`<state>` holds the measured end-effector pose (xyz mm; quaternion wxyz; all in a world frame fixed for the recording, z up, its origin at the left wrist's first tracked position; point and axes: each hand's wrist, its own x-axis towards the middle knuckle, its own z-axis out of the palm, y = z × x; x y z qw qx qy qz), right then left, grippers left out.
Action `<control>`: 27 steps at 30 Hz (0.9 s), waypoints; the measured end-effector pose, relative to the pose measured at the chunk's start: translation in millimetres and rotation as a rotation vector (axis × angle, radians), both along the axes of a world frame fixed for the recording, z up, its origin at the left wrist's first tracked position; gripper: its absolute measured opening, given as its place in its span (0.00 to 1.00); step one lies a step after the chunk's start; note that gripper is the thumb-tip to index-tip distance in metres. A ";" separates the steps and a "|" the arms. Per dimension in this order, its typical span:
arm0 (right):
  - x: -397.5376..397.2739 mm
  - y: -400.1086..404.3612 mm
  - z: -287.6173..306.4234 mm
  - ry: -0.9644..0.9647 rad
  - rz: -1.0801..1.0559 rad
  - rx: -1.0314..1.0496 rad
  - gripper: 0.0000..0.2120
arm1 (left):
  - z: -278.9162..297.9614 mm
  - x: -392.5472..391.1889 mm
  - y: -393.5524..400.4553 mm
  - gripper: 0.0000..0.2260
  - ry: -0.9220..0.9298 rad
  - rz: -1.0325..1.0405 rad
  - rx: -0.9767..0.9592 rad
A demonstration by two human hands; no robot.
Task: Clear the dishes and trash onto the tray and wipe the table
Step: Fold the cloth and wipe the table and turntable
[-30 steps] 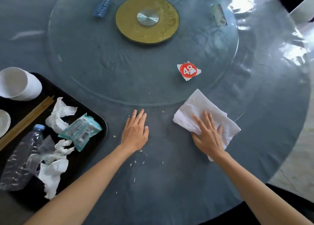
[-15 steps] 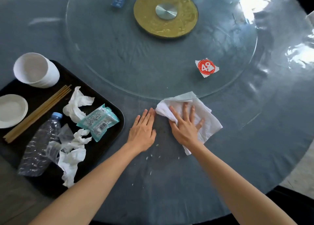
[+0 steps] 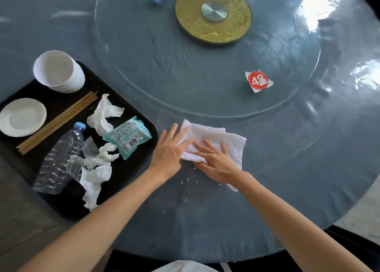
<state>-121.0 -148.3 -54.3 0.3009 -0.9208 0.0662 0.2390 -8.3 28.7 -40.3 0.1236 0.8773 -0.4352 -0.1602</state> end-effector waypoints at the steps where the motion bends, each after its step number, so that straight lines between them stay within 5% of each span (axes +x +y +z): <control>1: -4.7 -1.0 4.1 0.014 0.014 0.032 0.21 | 1.2 -2.7 2.9 0.34 -0.004 -0.063 0.013; 7: -23.1 -3.1 24.7 -0.038 0.082 0.026 0.24 | 21.6 -25.6 19.1 0.31 0.131 -0.040 0.125; 15: -6.1 -44.7 39.4 -0.262 -0.162 -0.105 0.42 | 45.4 -8.9 0.9 0.36 0.034 0.198 -0.059; 21: 9.6 -36.7 28.4 -0.079 0.178 -0.192 0.43 | 21.9 -28.2 32.5 0.38 0.306 0.305 0.196; 27: -25.5 -17.1 24.5 -0.069 0.313 -0.299 0.38 | 18.8 -65.3 59.9 0.36 0.363 0.337 0.247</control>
